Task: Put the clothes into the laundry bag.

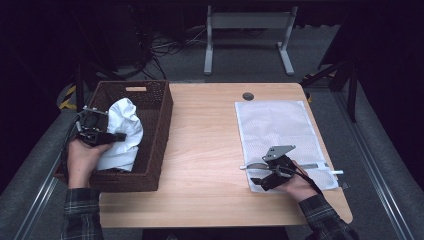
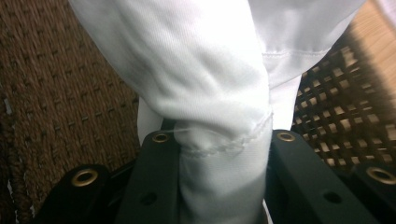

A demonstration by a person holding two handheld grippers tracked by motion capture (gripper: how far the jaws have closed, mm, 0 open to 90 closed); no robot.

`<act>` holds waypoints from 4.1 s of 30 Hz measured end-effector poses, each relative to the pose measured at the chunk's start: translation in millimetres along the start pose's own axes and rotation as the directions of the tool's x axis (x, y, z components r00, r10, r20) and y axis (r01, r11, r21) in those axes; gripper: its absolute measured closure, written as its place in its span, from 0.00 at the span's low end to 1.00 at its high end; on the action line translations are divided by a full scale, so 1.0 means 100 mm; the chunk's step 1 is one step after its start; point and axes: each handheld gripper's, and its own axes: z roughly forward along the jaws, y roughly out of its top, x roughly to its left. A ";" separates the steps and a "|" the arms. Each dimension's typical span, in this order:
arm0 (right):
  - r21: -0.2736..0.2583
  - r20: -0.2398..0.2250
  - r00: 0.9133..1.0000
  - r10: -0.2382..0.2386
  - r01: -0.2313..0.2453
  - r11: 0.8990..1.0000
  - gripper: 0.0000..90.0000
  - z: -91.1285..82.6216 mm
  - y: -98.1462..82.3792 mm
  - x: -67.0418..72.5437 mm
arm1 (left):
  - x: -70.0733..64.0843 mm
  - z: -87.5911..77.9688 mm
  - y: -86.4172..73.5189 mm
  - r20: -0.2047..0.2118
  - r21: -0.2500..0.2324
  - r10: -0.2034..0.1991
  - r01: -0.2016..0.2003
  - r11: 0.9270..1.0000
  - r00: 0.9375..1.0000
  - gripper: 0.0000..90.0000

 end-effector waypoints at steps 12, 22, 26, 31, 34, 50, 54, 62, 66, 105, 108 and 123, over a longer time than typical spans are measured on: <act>-0.003 0.003 1.000 0.005 -0.005 1.000 0.11 -0.01 0.00 -0.01 | -0.21 -0.22 0.12 0.055 -0.089 0.051 -0.046 0.995 0.997 0.83; -0.008 0.003 1.000 0.003 -0.003 1.000 0.11 -0.02 0.00 -0.01 | -0.51 -0.41 0.25 0.122 -0.169 0.140 -0.118 0.978 0.983 0.84; -0.009 0.004 1.000 0.002 -0.002 1.000 0.11 -0.02 0.00 -0.01 | -0.62 -0.43 0.30 0.143 -0.181 0.164 -0.137 0.974 0.976 0.84; -0.011 0.004 1.000 0.002 -0.002 1.000 0.11 -0.02 0.00 -0.01 | -0.76 -0.41 0.38 0.174 -0.179 0.200 -0.169 0.969 0.964 0.84; -0.012 0.005 1.000 0.005 -0.005 1.000 0.11 -0.03 0.00 -0.01 | -0.85 -0.39 0.43 0.186 -0.182 0.223 -0.189 0.965 0.957 0.84; -0.017 0.001 1.000 0.002 -0.002 1.000 0.11 -0.04 -0.01 0.00 | -1.32 -0.03 0.56 0.270 -0.167 0.274 -0.236 0.957 0.923 0.84; -0.017 0.000 1.000 0.000 0.000 1.000 0.11 -0.04 -0.01 0.00 | -1.39 0.08 0.56 0.283 -0.151 0.273 -0.238 0.959 0.920 0.84; -0.016 0.000 1.000 -0.004 0.004 1.000 0.11 -0.04 -0.01 0.00 | -1.55 0.36 0.53 0.279 -0.092 0.255 -0.238 0.967 0.926 0.84; -0.017 0.001 1.000 -0.005 0.005 1.000 0.11 -0.04 -0.01 0.00 | -1.64 0.49 0.52 0.257 -0.067 0.259 -0.251 0.966 0.931 0.84; -0.025 -0.007 1.000 -0.013 0.013 1.000 0.10 -0.04 -0.02 0.01 | -1.75 1.74 0.28 0.054 0.233 0.242 -0.247 0.940 0.969 0.76; -0.023 -0.008 1.000 -0.013 0.013 1.000 0.10 -0.04 -0.02 0.01 | -1.74 1.76 0.28 0.043 0.234 0.255 -0.258 0.938 0.966 0.67; -0.021 -0.008 1.000 -0.013 0.013 1.000 0.10 -0.04 -0.04 0.00 | -1.77 1.49 0.39 0.023 0.123 0.264 -0.265 0.956 0.964 0.24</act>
